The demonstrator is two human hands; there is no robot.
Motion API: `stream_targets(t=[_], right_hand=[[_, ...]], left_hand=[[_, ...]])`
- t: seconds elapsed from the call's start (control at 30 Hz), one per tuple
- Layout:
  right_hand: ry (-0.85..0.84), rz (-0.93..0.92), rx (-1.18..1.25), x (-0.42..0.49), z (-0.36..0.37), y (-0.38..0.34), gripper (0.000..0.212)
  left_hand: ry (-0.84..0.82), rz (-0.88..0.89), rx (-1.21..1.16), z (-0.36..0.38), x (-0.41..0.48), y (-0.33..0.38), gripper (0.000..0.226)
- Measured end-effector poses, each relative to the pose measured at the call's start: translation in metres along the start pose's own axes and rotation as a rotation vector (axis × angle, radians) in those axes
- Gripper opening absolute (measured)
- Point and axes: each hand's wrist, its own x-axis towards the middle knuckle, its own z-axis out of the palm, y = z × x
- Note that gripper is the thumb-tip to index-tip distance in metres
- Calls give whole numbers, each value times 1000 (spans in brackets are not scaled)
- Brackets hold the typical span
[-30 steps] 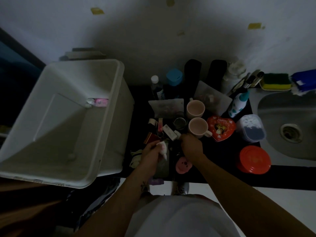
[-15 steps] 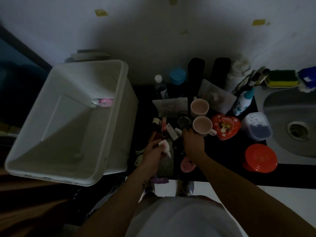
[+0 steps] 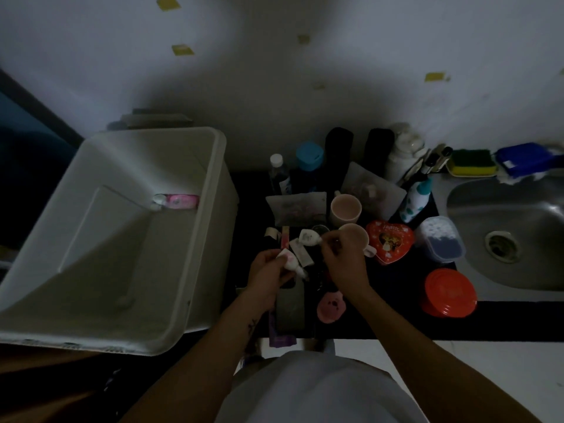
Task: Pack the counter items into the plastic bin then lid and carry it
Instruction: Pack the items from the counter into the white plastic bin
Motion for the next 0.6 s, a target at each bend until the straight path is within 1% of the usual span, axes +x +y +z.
stream_targets(t=[0.1, 0.17, 0.23, 0.33, 0.47, 0.6], right_hand=[[10, -13, 59, 0, 1, -16, 8], [32, -30, 87, -1, 2, -27, 11], [50, -39, 113, -1, 4, -38, 12], [58, -59, 137, -1, 8, -51, 12], [74, -83, 155, -3, 15, -70, 13], [73, -110, 130, -4, 24, -83, 10]], left_hand=[[-22, -3, -38, 4, 2, 14, 29], [-25, 6, -75, 6, 0, 25, 27], [-61, 26, -84, 7, -2, 38, 28], [-162, 55, -39, 7, -5, 55, 31], [-285, 74, 26, -2, -13, 77, 25], [-363, 106, 29, -14, -14, 89, 24]])
